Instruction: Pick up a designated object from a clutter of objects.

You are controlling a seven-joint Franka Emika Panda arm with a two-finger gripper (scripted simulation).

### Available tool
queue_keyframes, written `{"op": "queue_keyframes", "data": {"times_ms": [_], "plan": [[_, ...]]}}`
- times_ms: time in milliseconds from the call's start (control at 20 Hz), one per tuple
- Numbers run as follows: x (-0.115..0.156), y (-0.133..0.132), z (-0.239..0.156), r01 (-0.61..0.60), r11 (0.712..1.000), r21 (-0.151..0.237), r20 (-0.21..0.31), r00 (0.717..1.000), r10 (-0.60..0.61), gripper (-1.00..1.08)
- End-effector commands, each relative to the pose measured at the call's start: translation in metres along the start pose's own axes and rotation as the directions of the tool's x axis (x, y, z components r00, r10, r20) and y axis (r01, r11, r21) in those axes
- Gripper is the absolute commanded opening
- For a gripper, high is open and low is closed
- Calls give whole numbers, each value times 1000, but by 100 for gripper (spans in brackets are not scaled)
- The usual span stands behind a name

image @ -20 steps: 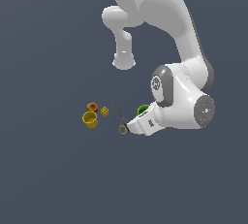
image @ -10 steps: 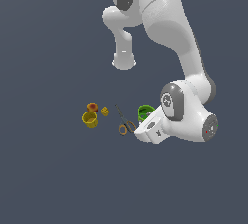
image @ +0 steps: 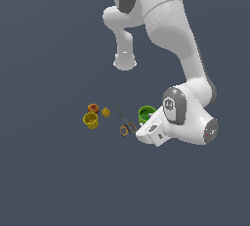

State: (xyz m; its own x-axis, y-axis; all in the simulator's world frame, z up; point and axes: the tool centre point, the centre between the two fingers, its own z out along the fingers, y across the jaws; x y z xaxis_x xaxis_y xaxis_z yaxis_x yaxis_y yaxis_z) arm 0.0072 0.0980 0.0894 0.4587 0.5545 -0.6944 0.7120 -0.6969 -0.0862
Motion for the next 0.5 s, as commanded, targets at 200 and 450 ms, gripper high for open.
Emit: {"op": "queue_keyframes", "data": {"times_ms": [200, 450], "plan": [[0, 0, 16, 2, 1000, 0, 2, 1000, -2, 28], [0, 0, 27, 3, 1000, 0, 2, 1000, -3, 28]]}}
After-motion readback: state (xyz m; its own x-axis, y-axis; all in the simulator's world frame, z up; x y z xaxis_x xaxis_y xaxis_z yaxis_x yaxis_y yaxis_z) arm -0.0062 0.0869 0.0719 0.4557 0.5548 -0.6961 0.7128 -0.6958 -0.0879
